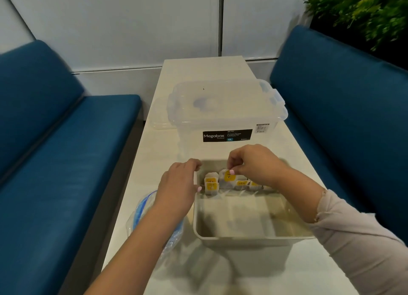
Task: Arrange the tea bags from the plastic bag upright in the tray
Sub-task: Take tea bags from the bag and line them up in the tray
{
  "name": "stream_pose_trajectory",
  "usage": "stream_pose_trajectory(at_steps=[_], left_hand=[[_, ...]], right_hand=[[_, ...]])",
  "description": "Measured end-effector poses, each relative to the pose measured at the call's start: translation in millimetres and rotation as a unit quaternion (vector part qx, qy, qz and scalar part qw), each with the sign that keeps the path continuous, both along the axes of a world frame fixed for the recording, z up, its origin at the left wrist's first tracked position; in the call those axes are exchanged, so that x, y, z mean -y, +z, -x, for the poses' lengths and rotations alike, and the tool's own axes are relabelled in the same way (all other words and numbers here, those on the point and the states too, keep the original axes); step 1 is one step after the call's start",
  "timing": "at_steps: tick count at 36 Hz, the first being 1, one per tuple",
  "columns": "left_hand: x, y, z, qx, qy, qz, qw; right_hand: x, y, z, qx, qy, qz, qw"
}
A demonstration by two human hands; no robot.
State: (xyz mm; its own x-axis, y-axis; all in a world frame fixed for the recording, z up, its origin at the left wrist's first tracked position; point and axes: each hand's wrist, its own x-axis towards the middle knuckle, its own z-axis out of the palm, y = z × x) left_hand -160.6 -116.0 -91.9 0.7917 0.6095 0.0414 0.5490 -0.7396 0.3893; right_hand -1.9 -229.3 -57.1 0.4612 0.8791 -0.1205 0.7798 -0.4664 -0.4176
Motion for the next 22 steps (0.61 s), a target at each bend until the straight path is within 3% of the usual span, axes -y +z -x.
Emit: stream_pose_trajectory(at_steps=[10,22], left_hand=[[1.0,-7.2,6.3,-0.064,0.02,0.0,0.998],[1.0,-10.8,9.7,-0.091,0.032,0.016,0.995]], right_hand=[[-5.5,-33.6,-9.2,0.095,-0.032,0.034,0.994],[-19.4,-66.7,-2.4,0.13,-0.052,0.053,0.989]])
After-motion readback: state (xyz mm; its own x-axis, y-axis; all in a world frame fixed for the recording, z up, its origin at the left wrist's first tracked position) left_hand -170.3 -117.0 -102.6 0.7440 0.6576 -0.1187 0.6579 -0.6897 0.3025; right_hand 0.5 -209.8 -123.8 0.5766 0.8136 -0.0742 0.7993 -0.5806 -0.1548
